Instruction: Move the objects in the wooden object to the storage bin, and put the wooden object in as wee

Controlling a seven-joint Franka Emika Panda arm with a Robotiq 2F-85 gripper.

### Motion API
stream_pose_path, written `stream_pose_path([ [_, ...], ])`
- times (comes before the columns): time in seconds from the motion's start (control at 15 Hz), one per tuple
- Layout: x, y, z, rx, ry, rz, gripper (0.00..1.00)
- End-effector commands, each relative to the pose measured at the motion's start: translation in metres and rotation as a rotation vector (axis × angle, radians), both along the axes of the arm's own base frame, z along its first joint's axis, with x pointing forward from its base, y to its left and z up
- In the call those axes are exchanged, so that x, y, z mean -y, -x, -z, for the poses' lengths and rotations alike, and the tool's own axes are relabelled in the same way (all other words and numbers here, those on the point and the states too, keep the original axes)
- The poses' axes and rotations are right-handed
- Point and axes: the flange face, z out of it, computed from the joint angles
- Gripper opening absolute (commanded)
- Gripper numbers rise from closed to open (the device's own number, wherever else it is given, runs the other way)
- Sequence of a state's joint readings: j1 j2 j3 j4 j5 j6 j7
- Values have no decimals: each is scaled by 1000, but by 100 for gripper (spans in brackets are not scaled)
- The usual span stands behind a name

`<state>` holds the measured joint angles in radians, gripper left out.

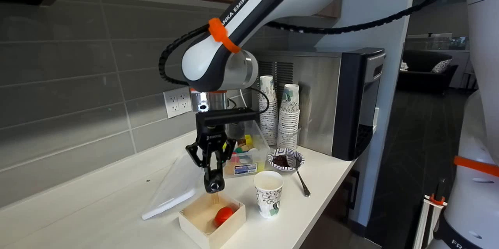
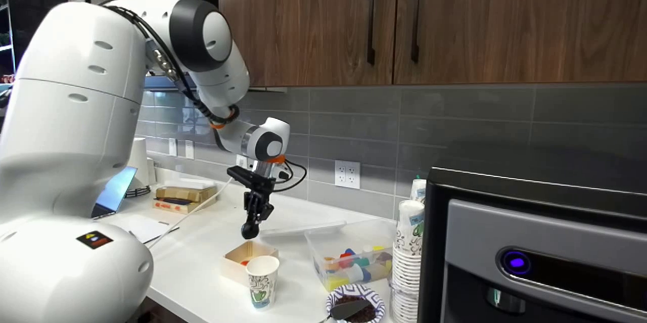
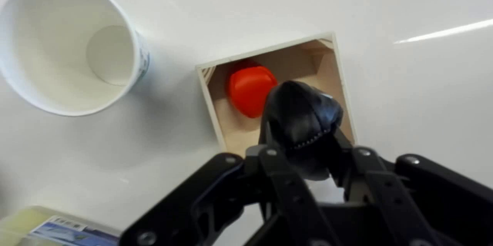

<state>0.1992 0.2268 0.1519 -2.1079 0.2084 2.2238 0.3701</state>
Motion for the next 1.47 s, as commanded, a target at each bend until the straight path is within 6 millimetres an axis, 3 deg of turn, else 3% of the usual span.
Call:
stream_pose_path([
  [0.0,52,21,-50,102,61,152,8],
  [0.47,166,8,-106,331,173,400,8],
  [0.6,195,-3,-113,362,212,427,8],
  [0.8,229,-21,-104,391,243,403,8],
  [1.0,240,-41,-79,427,238,340,8],
  [1.4,229,-84,-22,505,203,147,8],
])
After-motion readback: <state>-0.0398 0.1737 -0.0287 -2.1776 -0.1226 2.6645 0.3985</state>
